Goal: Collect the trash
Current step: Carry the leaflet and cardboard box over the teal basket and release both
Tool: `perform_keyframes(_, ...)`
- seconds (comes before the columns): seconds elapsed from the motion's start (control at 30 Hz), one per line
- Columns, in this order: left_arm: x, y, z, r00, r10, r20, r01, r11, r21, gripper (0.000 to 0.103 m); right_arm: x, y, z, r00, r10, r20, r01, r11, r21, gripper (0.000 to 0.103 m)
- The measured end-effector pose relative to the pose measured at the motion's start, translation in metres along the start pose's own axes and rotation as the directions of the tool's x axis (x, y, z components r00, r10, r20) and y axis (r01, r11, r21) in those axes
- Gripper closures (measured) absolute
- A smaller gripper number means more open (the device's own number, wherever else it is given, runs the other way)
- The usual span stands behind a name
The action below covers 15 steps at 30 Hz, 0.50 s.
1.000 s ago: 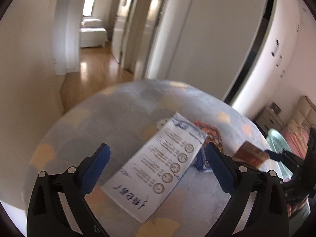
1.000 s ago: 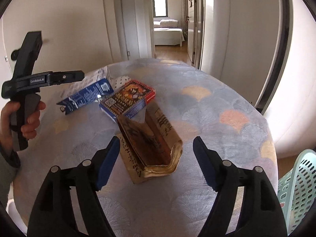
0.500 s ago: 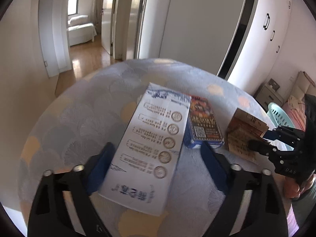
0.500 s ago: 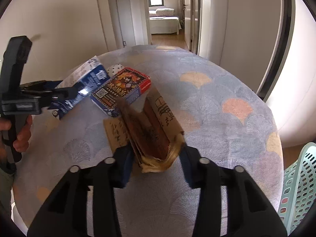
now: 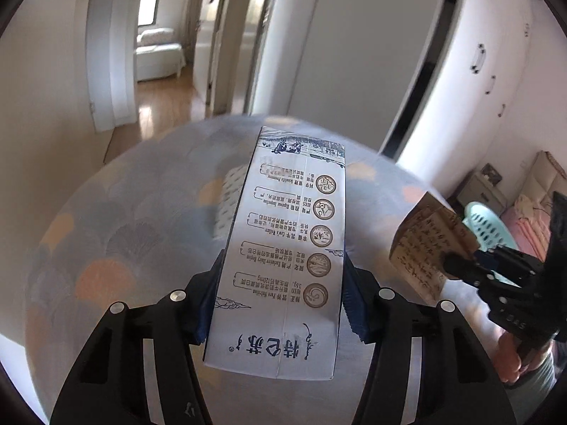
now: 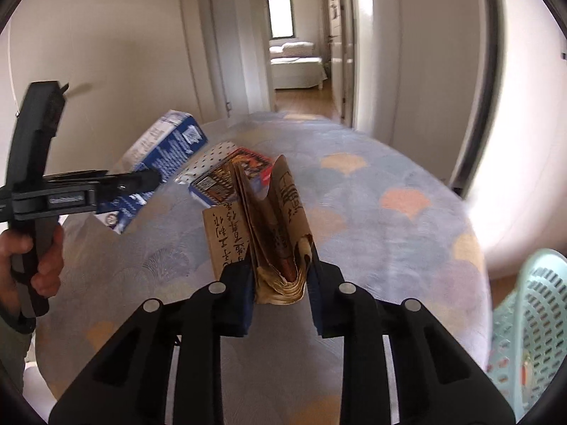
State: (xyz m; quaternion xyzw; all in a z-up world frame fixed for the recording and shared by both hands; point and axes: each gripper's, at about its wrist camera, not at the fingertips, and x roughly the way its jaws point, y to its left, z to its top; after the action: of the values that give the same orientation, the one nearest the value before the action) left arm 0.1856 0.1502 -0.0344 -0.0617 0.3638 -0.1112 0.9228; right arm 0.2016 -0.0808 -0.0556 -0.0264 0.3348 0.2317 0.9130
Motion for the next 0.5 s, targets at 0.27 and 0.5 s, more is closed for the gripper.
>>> perform_keyframes(0.27, -0.031, -0.084, 0.017, 0.986, -0.143, 0.082, 0.137, 0.987, 0.083, 0.047, -0.09, -0.064, -0.005, 0.982, -0.165, 0.093, 0.151, 0.979, 0.138, 0.08)
perform_keyframes(0.5, -0.029, -0.19, 0.019, 0.959, -0.262, 0.107, 0.238, 0.951, 0.196, 0.047, -0.152, -0.119, -0.02, 0.927, -0.356, 0.114, 0.319, 0.912, 0.257, 0.08)
